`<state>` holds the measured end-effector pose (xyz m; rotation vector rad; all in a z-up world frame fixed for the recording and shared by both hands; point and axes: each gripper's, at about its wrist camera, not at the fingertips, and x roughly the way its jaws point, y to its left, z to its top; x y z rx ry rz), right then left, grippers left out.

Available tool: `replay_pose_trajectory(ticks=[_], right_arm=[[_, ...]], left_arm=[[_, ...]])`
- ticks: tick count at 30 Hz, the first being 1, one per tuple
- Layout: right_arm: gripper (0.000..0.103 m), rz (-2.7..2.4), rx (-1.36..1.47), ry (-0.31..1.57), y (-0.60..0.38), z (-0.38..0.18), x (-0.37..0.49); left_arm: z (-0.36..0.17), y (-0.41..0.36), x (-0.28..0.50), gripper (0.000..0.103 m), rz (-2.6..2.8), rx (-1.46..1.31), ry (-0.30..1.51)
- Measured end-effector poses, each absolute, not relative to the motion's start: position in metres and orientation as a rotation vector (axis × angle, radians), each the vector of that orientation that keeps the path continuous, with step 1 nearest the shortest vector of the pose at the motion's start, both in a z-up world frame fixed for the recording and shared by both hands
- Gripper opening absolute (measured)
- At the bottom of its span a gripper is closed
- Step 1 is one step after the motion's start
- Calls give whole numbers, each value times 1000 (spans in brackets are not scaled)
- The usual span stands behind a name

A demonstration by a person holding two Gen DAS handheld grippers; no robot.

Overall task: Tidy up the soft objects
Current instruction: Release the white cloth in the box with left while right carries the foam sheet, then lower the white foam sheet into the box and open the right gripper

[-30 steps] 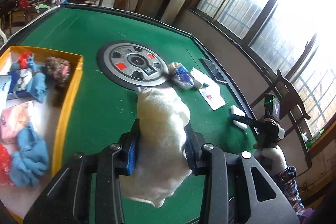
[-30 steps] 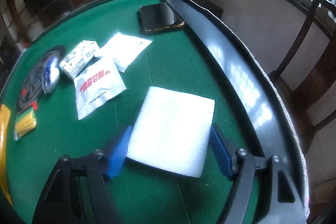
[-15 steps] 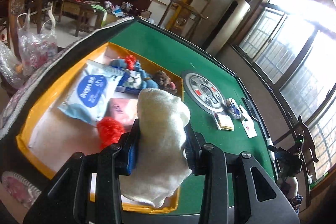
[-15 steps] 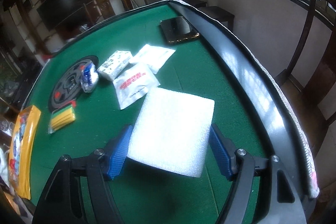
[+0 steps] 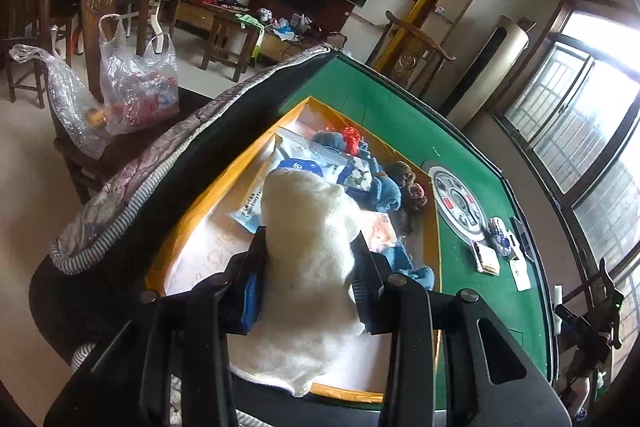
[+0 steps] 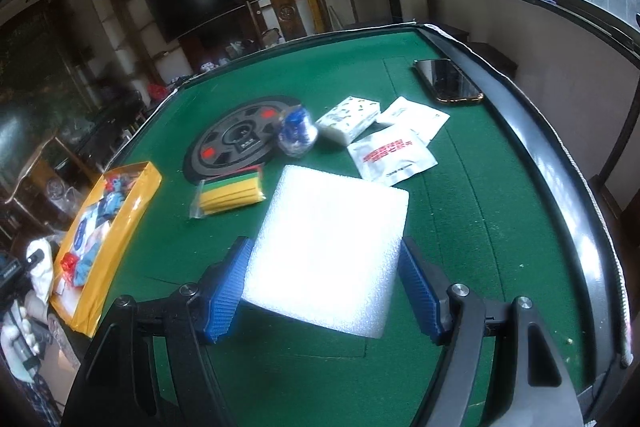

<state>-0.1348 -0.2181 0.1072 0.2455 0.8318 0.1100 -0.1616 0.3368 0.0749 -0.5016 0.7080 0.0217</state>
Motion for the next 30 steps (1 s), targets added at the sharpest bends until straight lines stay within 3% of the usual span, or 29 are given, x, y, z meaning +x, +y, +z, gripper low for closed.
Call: replay_pose_trajectory(ticks=[14,21,30], right_arm=[[68,320,139,847,-112,109,-125],[68,450,40,849,-34,115,-112],[68,665,-55,907,76,99,-108]], left_arm=[[39,345,-114,36,131,-453,847],[39,345,-108,61,119,-458,858],[61,360,-139,61,101,-556,750]])
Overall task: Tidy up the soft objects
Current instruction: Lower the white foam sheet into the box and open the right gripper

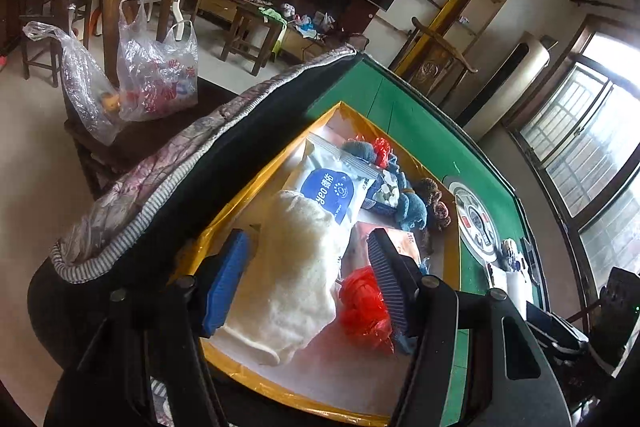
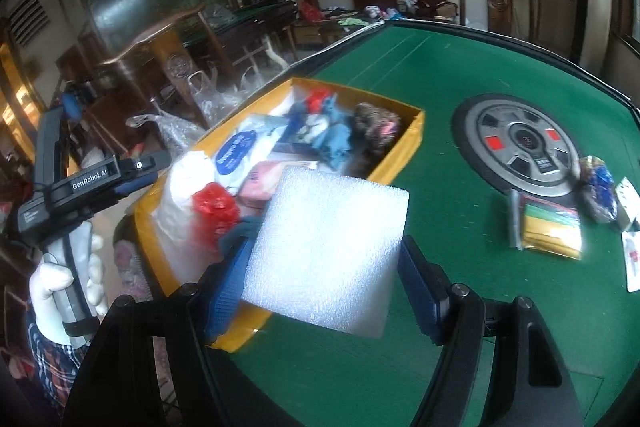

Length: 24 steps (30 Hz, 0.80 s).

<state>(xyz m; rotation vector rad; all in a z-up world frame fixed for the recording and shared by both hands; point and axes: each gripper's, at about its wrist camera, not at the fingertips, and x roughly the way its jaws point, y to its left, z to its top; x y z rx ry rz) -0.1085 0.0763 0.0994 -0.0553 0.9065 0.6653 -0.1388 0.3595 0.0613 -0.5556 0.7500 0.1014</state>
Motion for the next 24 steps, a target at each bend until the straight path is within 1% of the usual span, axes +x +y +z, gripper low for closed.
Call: replay_pose_trajectory(ticks=[4,10,12,14,17,24], right_arm=[[68,804,-60,959,117,92,-122],[68,1052,94,1154,162,63,-119],[68,1060,87,1191,174,51,-115],[68,986,27,1198,183,40,-109],[68,878,-86,1142,191,40,-105],[66,753,-243,1119,201,32,-101]], left_arm=[[70,368,-158,61,116,-572,697],[75,389,-178,61,160,-591,642],[75,395,-182,61,173,-601,631],[73,399,-185,61,184,-610,630],[68,403,-186,61,189,-620,633],[68,398,-185,61,185,-606,637]])
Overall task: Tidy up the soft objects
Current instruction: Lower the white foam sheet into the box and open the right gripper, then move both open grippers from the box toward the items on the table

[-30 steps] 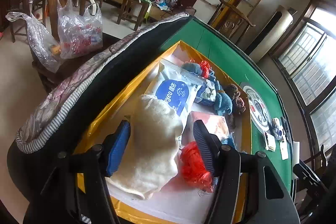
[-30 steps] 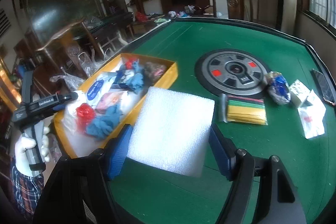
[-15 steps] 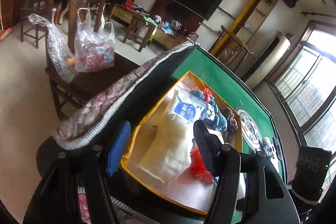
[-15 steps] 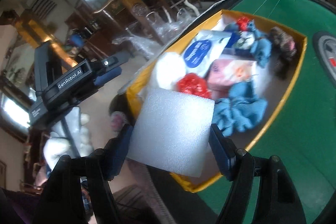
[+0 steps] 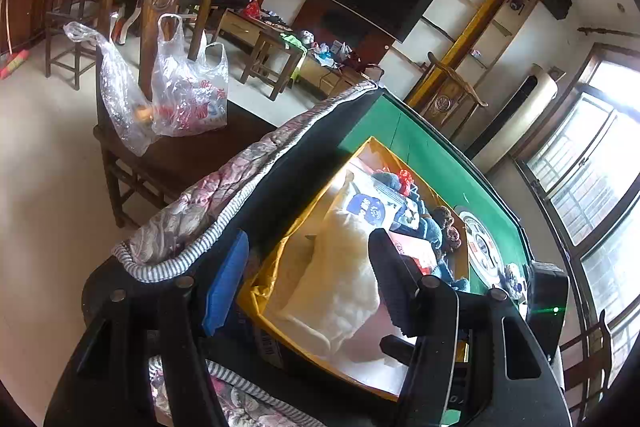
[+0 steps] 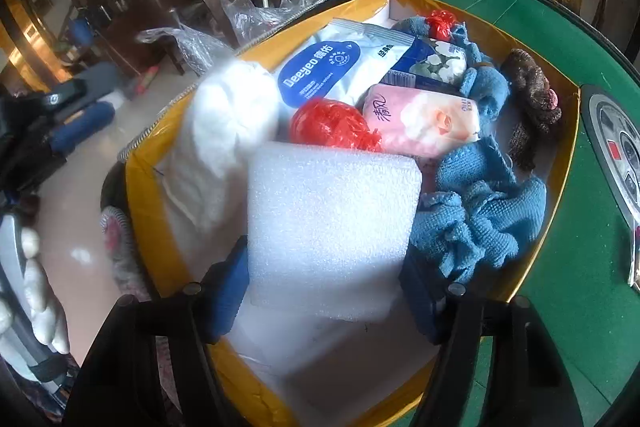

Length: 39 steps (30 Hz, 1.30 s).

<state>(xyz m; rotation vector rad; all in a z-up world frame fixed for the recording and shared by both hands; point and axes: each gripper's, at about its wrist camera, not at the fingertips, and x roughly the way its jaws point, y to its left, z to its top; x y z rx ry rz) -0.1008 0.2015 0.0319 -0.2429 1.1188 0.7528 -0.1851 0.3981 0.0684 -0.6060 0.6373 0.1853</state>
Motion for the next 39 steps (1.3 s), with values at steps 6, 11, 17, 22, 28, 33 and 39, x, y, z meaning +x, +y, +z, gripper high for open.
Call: replay_pose_trajectory(ticks=[6,11,17,22,28,33,39], right_arm=[[67,814,-350,1127,212,43,-126],[71,821,-283,1129,196,47,-120],[71,774,-298,1030,180,57,-137],[71,692,-306,925,155,73,-150],[71,585,-320,870,120,79,-152],[71,509,-326,844,88,79,-152],[71,454,-287,846,50,80,-147]], left_arm=[[75,390,-185,61,190,-563,630],[75,385,-184,61,193,-547,640],[86,369,-187,62,227,-463,621],[93,360,-191,62,257,-425,604],[102,337,-189,62,241,-383,607],[109,305,-184,62,201,-324,614],[116,263,-174,62,152,-244,631]])
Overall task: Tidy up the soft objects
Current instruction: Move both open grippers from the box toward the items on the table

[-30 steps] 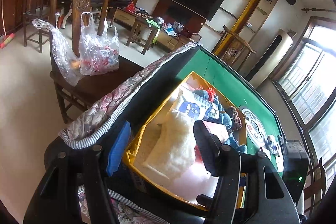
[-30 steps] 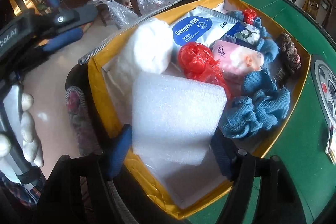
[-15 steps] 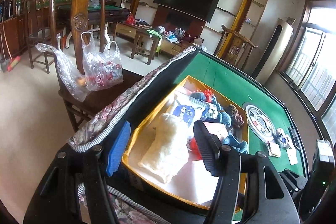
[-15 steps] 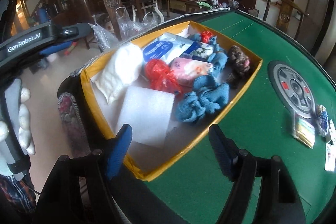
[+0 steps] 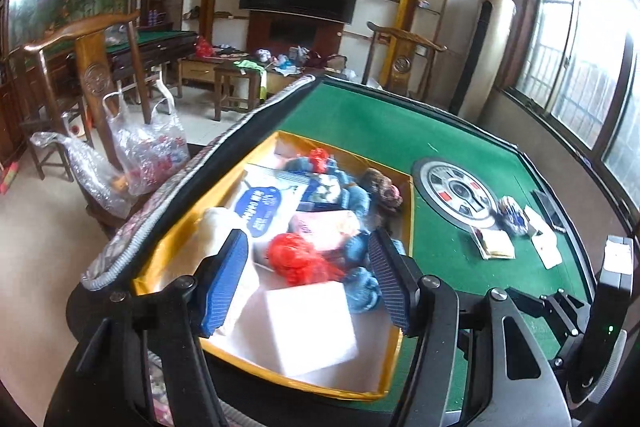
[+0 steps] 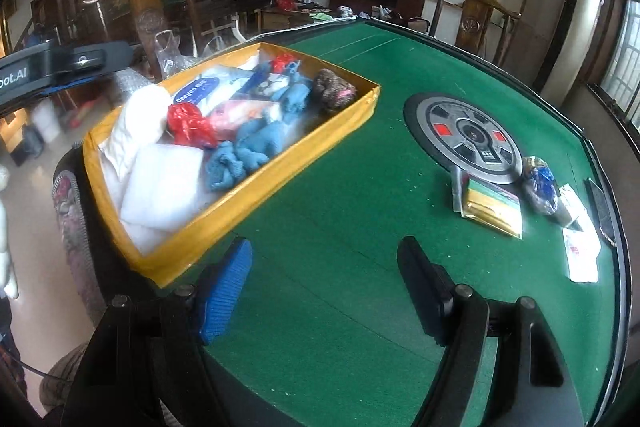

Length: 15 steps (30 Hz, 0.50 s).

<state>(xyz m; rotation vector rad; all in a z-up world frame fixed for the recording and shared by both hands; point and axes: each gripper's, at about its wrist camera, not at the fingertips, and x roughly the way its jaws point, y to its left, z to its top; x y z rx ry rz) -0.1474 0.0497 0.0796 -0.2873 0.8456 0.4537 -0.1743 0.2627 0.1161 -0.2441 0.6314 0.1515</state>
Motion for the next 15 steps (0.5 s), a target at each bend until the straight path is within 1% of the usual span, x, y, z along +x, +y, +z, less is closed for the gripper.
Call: replay_pose_trajectory(ticks=[15], right_arm=[[71,219,-74,864,-86,82,-112]], left_arm=[[108,151,-141,62,93,41,730]])
